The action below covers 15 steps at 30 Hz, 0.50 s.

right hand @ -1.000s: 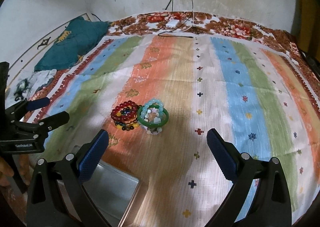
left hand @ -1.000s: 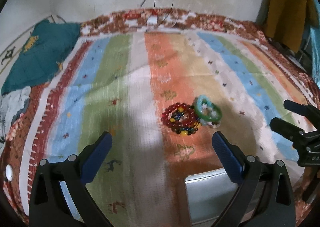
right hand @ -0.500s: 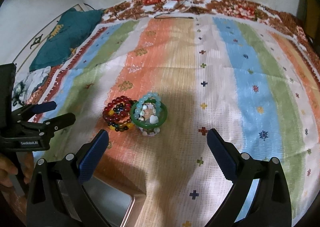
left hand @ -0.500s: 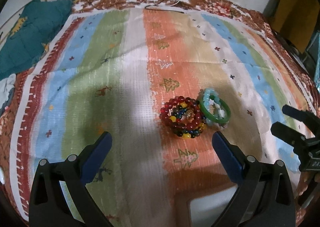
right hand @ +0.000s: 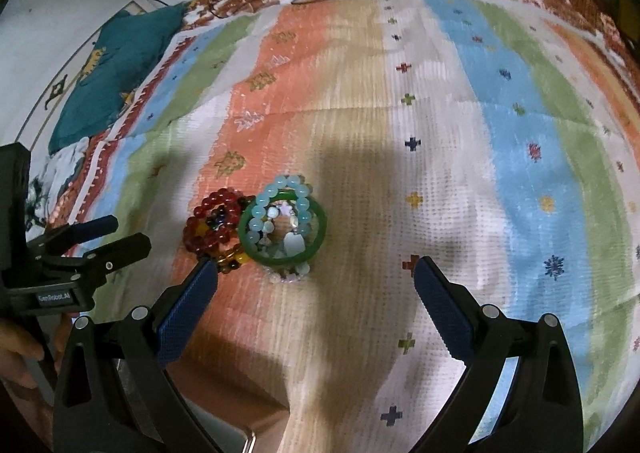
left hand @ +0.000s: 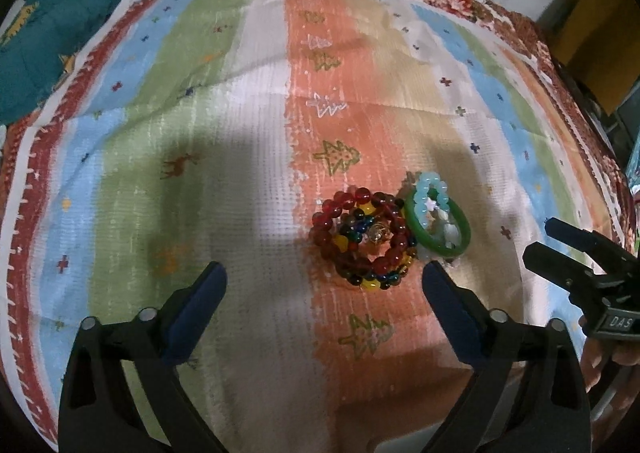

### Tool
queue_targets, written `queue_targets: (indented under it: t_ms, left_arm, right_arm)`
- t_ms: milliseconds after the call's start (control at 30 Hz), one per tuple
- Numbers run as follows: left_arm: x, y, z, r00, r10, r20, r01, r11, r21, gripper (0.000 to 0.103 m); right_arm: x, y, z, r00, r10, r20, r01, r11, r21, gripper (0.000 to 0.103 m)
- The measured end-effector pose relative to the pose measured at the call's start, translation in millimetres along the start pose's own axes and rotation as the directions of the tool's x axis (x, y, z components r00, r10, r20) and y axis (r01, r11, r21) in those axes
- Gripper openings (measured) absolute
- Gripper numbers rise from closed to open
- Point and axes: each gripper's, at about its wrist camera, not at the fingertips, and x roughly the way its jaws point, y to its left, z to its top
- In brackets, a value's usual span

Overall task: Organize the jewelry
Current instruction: 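Move both grippers forward over the pile of bracelets, then grasp the red bead bracelet with the left gripper while the right gripper grasps the green jade bangle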

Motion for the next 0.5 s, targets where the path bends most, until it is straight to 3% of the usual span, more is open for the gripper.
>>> queue_targets:
  t_ms: [267, 400, 500]
  left_arm:
    - [26.2, 9.9, 9.3, 0.997, -0.008, -0.075, 0.004, 0.999, -0.047, 0.077]
    - [33.4, 10.0, 13.0, 0.996, -0.017, -0.092, 0.012, 0.998, -0.054, 0.066]
    - [38.5, 10.2, 13.4, 0.994, -0.016, -0.107, 0.011, 0.999, -0.053, 0.059]
  right_arm:
    - [21.5, -10.6, 6.6, 0.996, 0.063, -0.062, -0.059, 0.996, 0.071, 0.099]
    - [32.6, -14.1, 8.3, 0.992, 0.089, -0.093, -0.079, 0.991, 0.103, 0.087]
    - [39.5, -15.0, 10.2, 0.988, 0.112, -0.109, -0.098, 0.987, 0.124, 0.083]
